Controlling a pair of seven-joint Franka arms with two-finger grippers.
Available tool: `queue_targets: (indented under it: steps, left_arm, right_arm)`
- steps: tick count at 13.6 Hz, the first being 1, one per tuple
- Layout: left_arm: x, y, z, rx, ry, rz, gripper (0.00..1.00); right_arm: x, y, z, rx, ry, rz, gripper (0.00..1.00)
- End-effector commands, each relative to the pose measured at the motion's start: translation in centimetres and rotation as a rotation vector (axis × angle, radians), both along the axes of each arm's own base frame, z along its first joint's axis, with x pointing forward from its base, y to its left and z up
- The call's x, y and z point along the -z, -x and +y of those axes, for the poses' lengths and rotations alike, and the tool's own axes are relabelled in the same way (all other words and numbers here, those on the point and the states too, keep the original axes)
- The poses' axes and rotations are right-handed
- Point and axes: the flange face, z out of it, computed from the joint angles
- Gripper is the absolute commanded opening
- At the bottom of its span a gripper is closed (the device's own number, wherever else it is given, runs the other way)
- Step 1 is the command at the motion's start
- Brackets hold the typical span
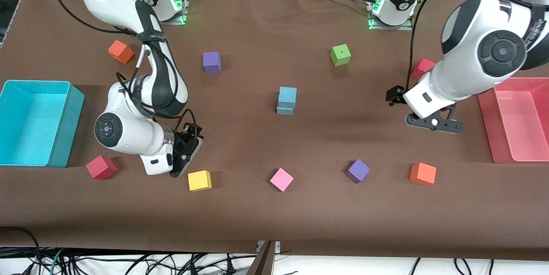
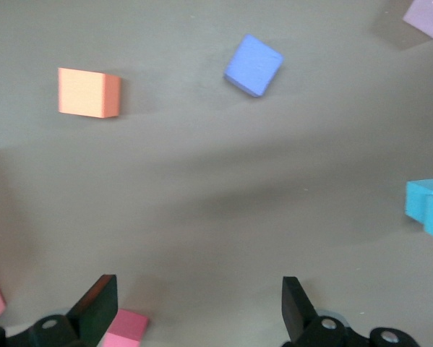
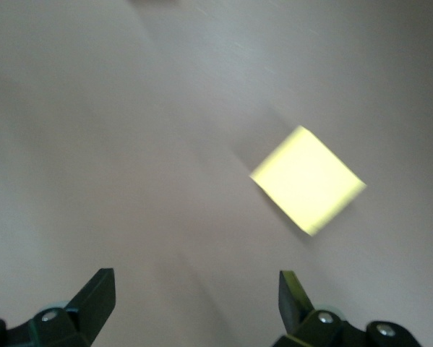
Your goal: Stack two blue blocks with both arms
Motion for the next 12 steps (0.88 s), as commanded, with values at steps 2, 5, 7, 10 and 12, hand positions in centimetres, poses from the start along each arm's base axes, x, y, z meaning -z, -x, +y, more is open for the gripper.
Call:
queue_targets:
  steps: [2, 5, 7, 10, 12]
  left_arm:
    - [-2.0, 0.1, 6.4, 0.003, -0.008, -0.026, 1.0]
    - [-3.2, 0.6, 8.5, 0.033, -0.021, -0.04, 1.0]
    - [-4.3, 0.8, 10.6, -0.004, 0.029, -0.075, 1.0]
    - [-4.4, 3.3, 11.4, -0.025, 0.029, -0.131, 1.0]
    - [-4.0, 3.7, 12.5, -0.035, 0.003, -0.125, 1.0]
  right_arm:
    - [-3.3, -2.4, -10.5, 0.117, 0.054, -0.058, 1.0]
    - [-9.0, -2.8, -19.4, 0.202, 0.111, -0.154, 1.0]
    - [-13.4, -1.9, -21.9, 0.22, 0.119, -0.239, 1.0]
    - [-19.6, 2.4, -25.3, 0.262, 0.148, -0.251, 1.0]
    - [-22.8, 5.4, -26.5, 0.556, 0.106, -0.172, 1.0]
